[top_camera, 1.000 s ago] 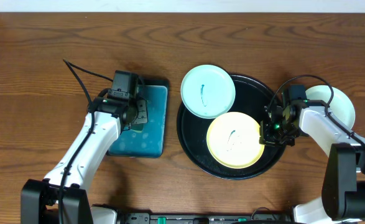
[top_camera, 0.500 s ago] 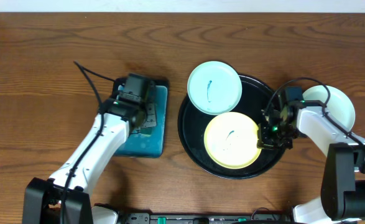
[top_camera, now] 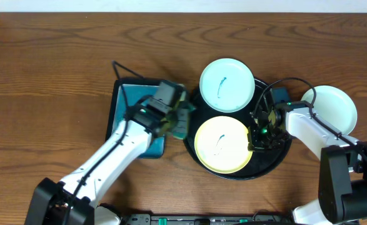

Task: Clean dirty plates on tray and stack at the side
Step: 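Scrub the yellow plate with the sponge while the right gripper holds it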

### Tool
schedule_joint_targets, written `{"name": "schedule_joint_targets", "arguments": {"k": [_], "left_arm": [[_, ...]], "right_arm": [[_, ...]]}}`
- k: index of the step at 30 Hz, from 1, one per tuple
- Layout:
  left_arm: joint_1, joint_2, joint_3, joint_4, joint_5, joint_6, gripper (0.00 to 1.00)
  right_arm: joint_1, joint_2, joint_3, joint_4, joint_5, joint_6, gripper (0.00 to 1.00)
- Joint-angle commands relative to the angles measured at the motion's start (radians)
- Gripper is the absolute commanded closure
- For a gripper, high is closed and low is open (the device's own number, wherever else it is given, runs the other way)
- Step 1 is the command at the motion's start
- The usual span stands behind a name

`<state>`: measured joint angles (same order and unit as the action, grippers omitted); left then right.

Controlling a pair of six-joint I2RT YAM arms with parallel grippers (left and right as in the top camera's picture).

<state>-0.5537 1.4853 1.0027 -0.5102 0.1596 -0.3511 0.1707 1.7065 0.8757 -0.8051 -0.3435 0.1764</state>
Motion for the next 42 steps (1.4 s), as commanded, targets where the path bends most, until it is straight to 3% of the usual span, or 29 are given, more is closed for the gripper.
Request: {"name": "schedule_joint_targets", "arguments": {"k": [1, 8, 21, 30, 42], "left_arm": [[-0.089, 0.007, 0.034, 0.053, 0.082, -0.083, 0.93], [-0.227, 0.066, 0.034, 0.175, 0.032, -0.205, 0.92], [-0.348, 0.294, 0.034, 0.312, 0.033, -0.208, 0.92], [-0.314, 0.348, 0.034, 0.138, -0.105, -0.203, 0.92], [-0.282, 0.224, 0.098, 0.117, -0.013, -0.130, 0.92]], "right_arm": [[0.023, 0.024, -0.018, 0.016, 0.002, 0.023, 0.99], [0.034, 0.024, -0.018, 0.016, 0.002, 0.022, 0.99], [0.034, 0.024, -0.018, 0.016, 0.002, 0.022, 0.99], [0.034, 0.024, -0.018, 0.016, 0.002, 0.021, 0.99], [0.034, 0.024, -0.018, 0.016, 0.002, 0.021, 0.99]]}}
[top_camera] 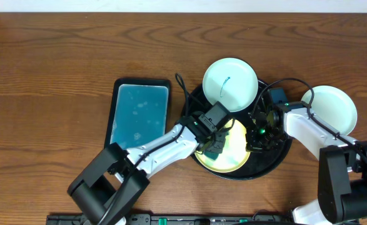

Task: Clean dirty plates on tray and stack at the side
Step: 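Scrub the yellow plate with the sponge while the right gripper holds it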

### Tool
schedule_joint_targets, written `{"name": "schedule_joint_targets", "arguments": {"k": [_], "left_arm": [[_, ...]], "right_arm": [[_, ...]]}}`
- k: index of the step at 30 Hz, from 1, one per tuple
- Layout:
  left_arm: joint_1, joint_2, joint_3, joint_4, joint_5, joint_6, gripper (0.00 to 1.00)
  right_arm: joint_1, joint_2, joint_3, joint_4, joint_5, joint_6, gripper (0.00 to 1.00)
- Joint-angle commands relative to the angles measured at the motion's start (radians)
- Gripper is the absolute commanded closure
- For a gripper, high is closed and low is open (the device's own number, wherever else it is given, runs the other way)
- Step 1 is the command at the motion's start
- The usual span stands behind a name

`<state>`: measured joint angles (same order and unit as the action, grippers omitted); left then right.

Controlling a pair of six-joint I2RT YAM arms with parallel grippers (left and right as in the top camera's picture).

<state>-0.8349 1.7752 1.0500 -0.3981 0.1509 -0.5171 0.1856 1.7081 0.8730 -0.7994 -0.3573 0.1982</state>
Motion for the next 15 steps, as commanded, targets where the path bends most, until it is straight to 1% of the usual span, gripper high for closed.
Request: {"name": "schedule_joint_targets", "arguments": {"k": [1, 5, 8, 15], "left_arm": [[-0.001, -0.078, 0.050, 0.018, -0.004, 0.030, 0.92], [-0.002, -0.089, 0.050, 0.045, -0.005, -0.034, 0.92], [-0.006, -0.070, 0.050, 0.051, -0.004, -0.061, 0.92], [-0.058, 0.006, 0.050, 0.116, -0.002, -0.065, 0.93]], "right_arm": [[0.019, 0.022, -0.015, 0.010, 0.016, 0.000, 0.99], [0.019, 0.022, -0.015, 0.010, 0.016, 0.000, 0.99], [0.019, 0.022, -0.015, 0.010, 0.016, 0.000, 0.99], [0.019, 0.022, -0.015, 0.010, 0.016, 0.000, 0.99]]}}
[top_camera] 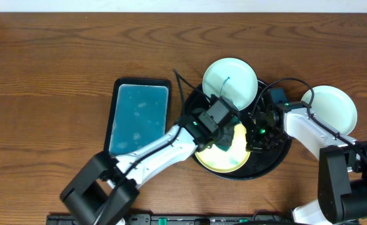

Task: Clean dirty plates on tray and stack at the side
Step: 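Scrub the yellow plate with the sponge while the right gripper holds it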

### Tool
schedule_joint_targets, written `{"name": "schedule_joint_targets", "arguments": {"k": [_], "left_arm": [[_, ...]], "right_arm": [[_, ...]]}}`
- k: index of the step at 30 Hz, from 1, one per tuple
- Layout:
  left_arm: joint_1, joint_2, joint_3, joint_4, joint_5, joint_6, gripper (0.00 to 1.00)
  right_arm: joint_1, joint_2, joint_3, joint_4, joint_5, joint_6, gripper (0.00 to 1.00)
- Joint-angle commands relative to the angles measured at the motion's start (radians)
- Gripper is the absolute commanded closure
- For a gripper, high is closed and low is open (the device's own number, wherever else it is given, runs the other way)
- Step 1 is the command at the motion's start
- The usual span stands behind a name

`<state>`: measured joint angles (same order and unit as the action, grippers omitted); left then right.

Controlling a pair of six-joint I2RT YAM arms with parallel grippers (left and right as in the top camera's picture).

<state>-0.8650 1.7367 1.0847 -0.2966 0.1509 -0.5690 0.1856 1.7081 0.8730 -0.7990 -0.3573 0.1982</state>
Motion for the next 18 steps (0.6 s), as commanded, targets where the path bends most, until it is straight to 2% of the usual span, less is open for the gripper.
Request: {"name": "schedule_joint_targets", "arguments": {"k": [1, 7, 10, 13, 18], "left_arm": [[-0.035, 0.055, 0.015, 0.019, -0.002, -0.013, 0.92], [-0.048, 0.111, 0.015, 0.011, -0.021, -0.012, 0.92], [-0.039, 0.118, 0.015, -0.016, -0.098, -0.011, 0.93], [-0.014, 0.117, 0.015, -0.062, -0.167, -0.004, 0.92], [0.048, 0.112, 0.015, -0.114, -0.188, -0.001, 0.93]], "right_arm": [[0.019, 0.022, -0.015, 0.009, 0.016, 0.000, 0.99], [0.019, 0.022, -0.015, 0.009, 0.016, 0.000, 0.99], [0.019, 0.022, -0.015, 0.005, 0.016, 0.000, 0.99], [0.019, 0.022, -0.015, 0.004, 0.016, 0.000, 0.99], [0.019, 0.022, -0.015, 0.003, 0.016, 0.000, 0.99]]}}
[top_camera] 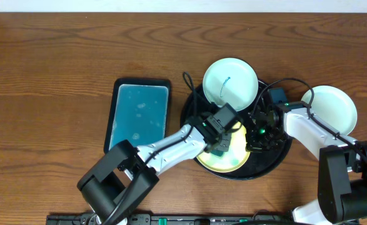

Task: Clean dirty plates on tray and stack at the side
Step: 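Scrub the yellow plate with the sponge while the right gripper holds it, then carry the sponge back to the blue tray with the left gripper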

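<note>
A black round tray (199, 106) holds two plates. The pale green plate (231, 80) at its far side carries a blue smear. On the near side lies the yellow plate (233, 159), with my left gripper (219, 146) down on its middle, shut on a green sponge (217, 150). My right gripper (254, 144) sits at the yellow plate's right rim and looks shut on that rim. A clean white plate (332, 107) rests on the table to the right of the tray.
A blue rectangular basin (139, 115) of water stands left of the tray. The left arm reaches diagonally from the near edge across to the tray. Cables loop over the tray's far rim and around the right wrist.
My left gripper with the sponge has moved from the far part of the yellow plate toward its middle. The right gripper and all plates are unmoved.
At first my left gripper held the sponge at the right edge of the blue basin. Then it was on the yellow plate's left part, then on its far part, and now at its middle. The right gripper stayed at the plate's right rim throughout.
</note>
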### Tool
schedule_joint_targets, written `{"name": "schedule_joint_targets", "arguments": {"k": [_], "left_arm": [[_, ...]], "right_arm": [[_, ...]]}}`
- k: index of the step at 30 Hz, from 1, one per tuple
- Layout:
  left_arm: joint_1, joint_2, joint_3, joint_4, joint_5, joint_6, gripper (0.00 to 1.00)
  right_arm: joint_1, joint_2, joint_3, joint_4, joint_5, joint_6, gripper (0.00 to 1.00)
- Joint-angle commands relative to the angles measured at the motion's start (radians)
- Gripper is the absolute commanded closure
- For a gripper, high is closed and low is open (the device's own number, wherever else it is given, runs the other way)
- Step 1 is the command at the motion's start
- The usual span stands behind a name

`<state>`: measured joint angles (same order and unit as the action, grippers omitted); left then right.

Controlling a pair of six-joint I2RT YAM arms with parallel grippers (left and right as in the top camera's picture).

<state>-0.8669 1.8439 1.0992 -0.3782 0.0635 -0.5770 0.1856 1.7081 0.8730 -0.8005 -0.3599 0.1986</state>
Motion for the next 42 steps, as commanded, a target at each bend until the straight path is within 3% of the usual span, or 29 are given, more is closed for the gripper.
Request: {"name": "schedule_joint_targets", "arguments": {"k": [1, 9, 12, 15, 20, 27, 36, 42], "left_arm": [[0.060, -0.003, 0.001, -0.037, -0.098, 0.008, 0.93], [0.074, -0.171, 0.006, -0.045, 0.042, 0.072, 0.92], [0.077, -0.242, 0.006, -0.070, 0.041, 0.092, 0.93], [0.098, -0.282, 0.006, -0.108, 0.037, 0.110, 0.93], [0.191, -0.298, 0.005, -0.189, 0.033, 0.119, 0.93], [0.361, -0.297, 0.005, -0.243, 0.033, 0.253, 0.93], [0.581, -0.289, 0.004, -0.254, 0.033, 0.308, 0.93], [0.653, -0.244, -0.003, -0.254, 0.034, 0.333, 0.93]], "right_arm": [[0.019, 0.022, -0.015, 0.005, 0.019, -0.001, 0.99], [0.019, 0.022, -0.015, 0.010, 0.019, -0.001, 0.97], [0.019, 0.022, -0.015, 0.016, 0.019, -0.001, 0.80], [0.019, 0.022, -0.015, 0.025, 0.019, -0.001, 0.77], [0.019, 0.022, -0.015, 0.043, 0.019, -0.001, 0.84], [0.019, 0.022, -0.018, 0.061, 0.019, -0.001, 0.99], [0.019, 0.022, -0.018, 0.064, 0.019, -0.001, 0.99], [0.019, 0.022, -0.018, 0.064, 0.019, 0.000, 0.99]]}}
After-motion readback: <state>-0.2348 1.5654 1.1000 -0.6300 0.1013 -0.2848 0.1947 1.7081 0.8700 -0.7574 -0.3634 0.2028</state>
